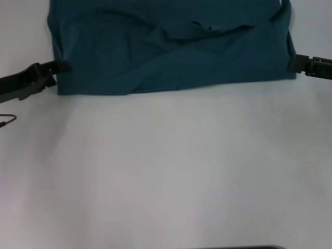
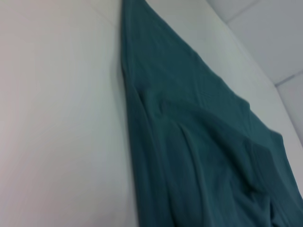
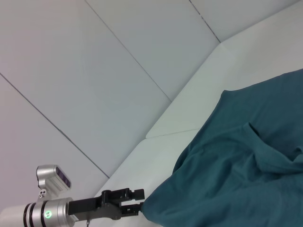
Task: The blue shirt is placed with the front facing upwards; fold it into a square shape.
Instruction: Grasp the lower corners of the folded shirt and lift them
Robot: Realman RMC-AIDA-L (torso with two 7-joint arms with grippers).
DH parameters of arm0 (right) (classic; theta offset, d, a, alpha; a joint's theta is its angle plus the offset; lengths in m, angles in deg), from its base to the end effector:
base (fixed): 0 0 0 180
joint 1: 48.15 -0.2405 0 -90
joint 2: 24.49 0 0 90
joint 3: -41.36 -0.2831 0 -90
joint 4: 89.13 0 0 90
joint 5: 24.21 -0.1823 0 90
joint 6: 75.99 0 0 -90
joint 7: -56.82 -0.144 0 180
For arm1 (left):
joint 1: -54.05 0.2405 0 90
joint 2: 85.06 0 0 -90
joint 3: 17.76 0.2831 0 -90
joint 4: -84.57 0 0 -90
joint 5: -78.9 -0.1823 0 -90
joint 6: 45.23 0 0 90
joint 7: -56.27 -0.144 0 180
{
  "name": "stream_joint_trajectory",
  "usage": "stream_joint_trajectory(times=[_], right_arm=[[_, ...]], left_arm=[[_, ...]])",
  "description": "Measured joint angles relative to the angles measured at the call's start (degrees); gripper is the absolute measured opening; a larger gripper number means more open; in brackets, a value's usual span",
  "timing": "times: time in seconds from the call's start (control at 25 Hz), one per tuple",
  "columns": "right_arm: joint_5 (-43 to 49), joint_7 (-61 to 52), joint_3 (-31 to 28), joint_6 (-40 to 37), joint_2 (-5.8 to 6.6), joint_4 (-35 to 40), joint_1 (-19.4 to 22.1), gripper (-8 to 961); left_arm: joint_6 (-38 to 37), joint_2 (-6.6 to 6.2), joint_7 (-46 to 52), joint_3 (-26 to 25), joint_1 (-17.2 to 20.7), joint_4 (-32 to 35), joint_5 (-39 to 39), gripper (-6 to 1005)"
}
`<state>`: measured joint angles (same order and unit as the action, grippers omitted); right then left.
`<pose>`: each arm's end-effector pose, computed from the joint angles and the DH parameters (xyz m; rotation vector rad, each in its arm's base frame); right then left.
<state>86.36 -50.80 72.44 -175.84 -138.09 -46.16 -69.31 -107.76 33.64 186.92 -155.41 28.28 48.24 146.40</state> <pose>0.3124 0.2822 0.0603 -2.4221 1.3022 0.9246 -0.3354 0.3395 -0.0053 -1.8394 -1.8148 -0.7209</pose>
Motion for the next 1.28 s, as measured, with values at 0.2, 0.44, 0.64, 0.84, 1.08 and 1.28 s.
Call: stream_joint_trajectory(times=[0.2,0.44,0.64,0.84,1.08,1.28], right_arm=[[-0.1,-0.3,-0.1,0.1,0.18,-0.6,0.0,894],[-0.3,-0.3,-1.3,-0.1,0.4,-0.7,0.0,892],[-0.3,-0.4,-1.6,-0.3,0.52,-1.2,0.0,890],[-0.1,-0.9,-1.6,0.1,0.97,-2.2,0.0,889],[3.4,-5.0,-1.6,0.9,3.55,-1.3,-1.1,887],[12.2,-13.0,-1.3,4.4,7.53,-0.4,-4.1,886]], left_arm=[[0.0,0.71,0.0,0.6,-0.5,-0.1,-0.6,719],[0.8,1.09,0.2,1.7,-1.0,0.1,-0.9,716],[0.9,0.43,5.5,3.8,-1.8,-0.1,-3.3,714],[0.5,0.16,7.6,3.2,-2.4,-0.6,-5.3,627],[-1.0,0.21,7.6,3.2,-2.3,-1.2,-5.3,352],[-5.4,-0.19,8.3,2.0,-2.6,-2.3,-5.2,148]])
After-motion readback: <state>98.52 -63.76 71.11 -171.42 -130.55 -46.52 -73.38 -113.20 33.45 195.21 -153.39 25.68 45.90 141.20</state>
